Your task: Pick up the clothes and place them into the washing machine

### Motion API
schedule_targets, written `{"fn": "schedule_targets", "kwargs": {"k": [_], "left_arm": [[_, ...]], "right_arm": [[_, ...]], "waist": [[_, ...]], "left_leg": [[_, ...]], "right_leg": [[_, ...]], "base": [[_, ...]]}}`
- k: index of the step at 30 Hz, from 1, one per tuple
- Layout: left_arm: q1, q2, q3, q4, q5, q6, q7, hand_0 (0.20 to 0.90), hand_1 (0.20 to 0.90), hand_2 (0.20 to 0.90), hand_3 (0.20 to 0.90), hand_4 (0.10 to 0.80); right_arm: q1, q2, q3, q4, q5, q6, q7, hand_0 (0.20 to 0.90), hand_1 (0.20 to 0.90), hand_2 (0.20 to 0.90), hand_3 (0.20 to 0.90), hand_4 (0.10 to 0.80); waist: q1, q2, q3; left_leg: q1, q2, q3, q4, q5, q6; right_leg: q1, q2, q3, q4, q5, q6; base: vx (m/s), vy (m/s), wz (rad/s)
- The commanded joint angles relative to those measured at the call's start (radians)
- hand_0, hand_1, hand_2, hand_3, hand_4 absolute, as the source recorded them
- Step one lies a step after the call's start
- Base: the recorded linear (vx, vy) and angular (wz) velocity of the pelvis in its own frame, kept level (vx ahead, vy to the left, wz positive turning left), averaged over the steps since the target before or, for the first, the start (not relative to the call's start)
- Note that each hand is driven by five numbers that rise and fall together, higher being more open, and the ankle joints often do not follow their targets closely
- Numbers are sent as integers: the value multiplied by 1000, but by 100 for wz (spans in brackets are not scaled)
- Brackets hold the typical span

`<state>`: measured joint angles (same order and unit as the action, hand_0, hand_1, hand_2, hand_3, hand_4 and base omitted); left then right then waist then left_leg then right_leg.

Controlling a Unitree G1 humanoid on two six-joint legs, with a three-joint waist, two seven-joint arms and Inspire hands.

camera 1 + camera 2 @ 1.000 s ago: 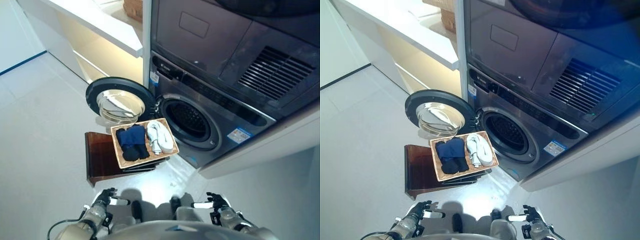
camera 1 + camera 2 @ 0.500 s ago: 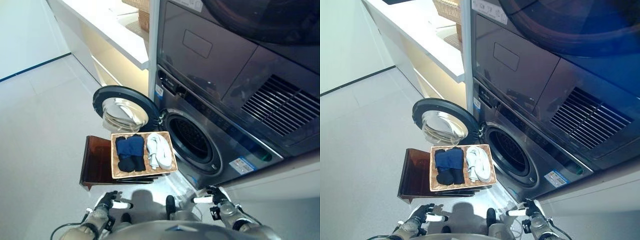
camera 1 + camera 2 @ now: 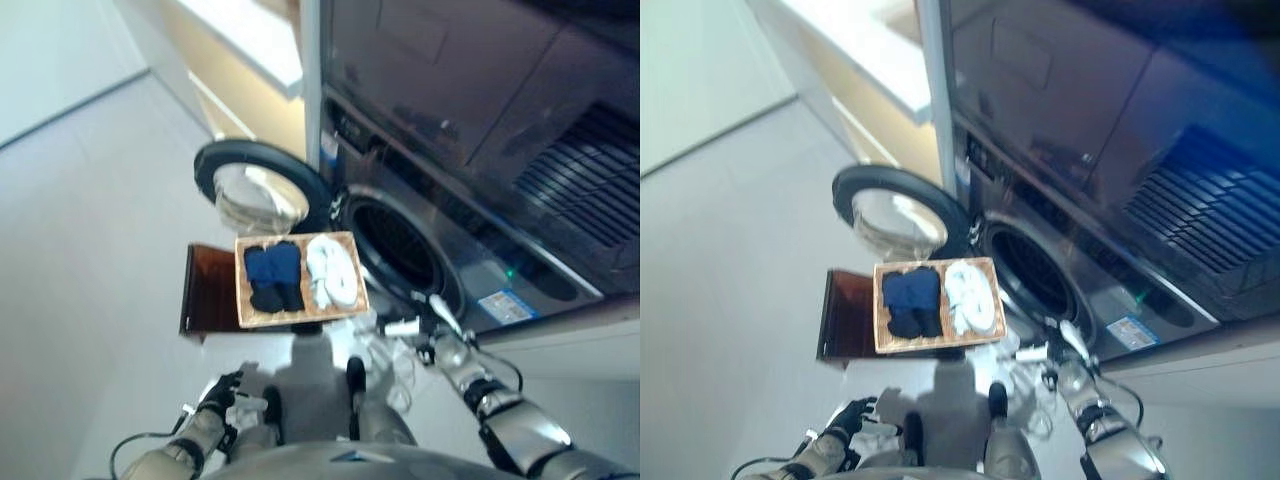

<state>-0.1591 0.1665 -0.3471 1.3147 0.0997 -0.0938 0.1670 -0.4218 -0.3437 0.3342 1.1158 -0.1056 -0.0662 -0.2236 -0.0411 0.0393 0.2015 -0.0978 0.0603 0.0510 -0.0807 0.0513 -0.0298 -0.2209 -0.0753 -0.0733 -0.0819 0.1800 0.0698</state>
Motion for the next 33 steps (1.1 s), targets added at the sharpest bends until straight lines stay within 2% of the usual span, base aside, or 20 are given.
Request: {"fn": "schedule_targets", "kwargs": {"k": [1,9,24,33], "left_arm": [[-61,15,-29,-7,-33,-18,55,900,900,900,900,800],[-53,-3,-52,-59,-84,-24,78,900,900,900,900,800],[-72,-6,-70,-104,-108,-27,120,900,900,900,900,800],[-76,1,-56,-144,-152,-43,138,900,900,900,900,800]], "right_arm": [[-156,-8,6,-57,52,-32,-68,900,900,900,900,800],[-280,-23,19,-90,93,-29,-111,900,900,900,900,800],[-365,-17,43,-142,99,-33,-144,900,900,900,900,800],[-415,-19,57,-124,101,-33,-156,900,900,900,900,800]], "waist": [[19,-19,60],[39,15,122],[45,33,179],[52,55,214]], "left_leg": [[-32,-47,-2,-7,10,13],[-103,-55,-10,-3,31,6],[-159,-63,-17,11,41,0],[-186,-71,-31,3,58,-3]], "right_leg": [[-27,-21,55,154,-131,41],[-82,-27,50,147,-122,37],[-130,-30,47,150,-119,32],[-173,-34,40,172,-115,34]], "base": [[-26,30,10],[-11,11,11],[-4,1,1],[-28,10,8]]}}
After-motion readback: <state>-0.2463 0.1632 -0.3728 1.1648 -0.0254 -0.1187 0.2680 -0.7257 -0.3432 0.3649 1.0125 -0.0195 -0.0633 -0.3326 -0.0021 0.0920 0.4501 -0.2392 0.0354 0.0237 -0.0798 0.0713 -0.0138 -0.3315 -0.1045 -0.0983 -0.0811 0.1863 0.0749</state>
